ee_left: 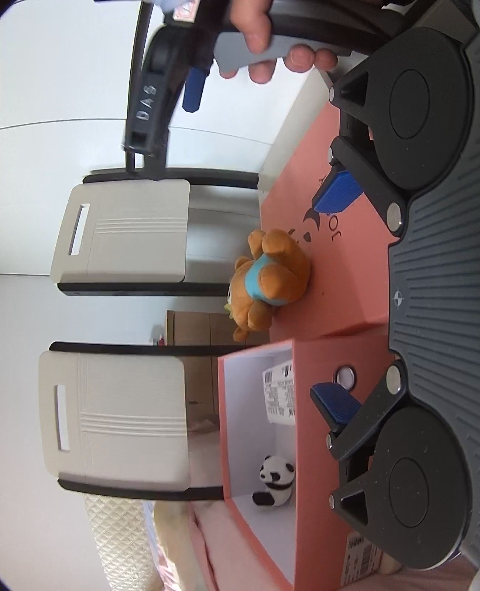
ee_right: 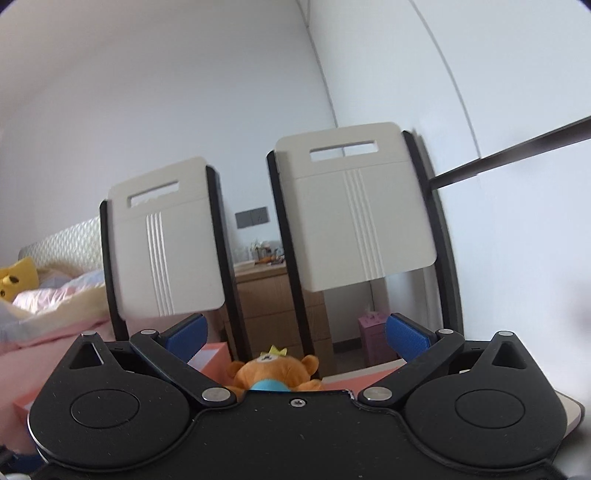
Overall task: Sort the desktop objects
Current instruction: 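Withdraw the right gripper from the bear while the left gripper moves toward the teddy bear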
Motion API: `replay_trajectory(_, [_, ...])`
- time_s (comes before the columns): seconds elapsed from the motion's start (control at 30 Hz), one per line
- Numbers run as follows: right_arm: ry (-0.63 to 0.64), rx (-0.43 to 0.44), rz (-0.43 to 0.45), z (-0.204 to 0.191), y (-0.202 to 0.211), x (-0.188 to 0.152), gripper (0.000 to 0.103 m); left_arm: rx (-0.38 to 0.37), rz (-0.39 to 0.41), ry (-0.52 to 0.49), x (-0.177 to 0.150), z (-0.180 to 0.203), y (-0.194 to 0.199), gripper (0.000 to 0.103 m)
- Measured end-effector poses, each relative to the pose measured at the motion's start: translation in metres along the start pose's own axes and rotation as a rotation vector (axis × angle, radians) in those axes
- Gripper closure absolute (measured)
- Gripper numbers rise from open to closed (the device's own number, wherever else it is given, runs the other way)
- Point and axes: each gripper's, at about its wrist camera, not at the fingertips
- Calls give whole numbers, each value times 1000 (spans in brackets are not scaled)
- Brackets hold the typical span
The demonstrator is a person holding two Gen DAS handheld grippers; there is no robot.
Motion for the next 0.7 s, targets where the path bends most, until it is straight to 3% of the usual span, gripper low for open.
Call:
replay_trajectory(0.23, [-51, 3, 41, 22, 18, 8, 1, -44, 21, -120, 0, 32, -19, 4])
replay_trajectory(0.43, [-88, -28, 51, 44, 28, 10, 1, -80, 3, -165, 11, 47, -57, 4])
replay_trajectory(0.57, [-121, -39, 37, 56, 27, 9, 1, -35, 80, -287, 16, 64, -77, 4])
replay_trajectory(0.7, [-132, -41, 21, 63, 24, 7, 1, -25, 102, -269, 20, 72, -97, 4])
Point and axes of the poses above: each gripper's, at about its wrist camera, not at the fingertips, and y roughly against the way its jaws point, z to its right, x to its top, and after that the axes turned 4 degrees about y, right-handed
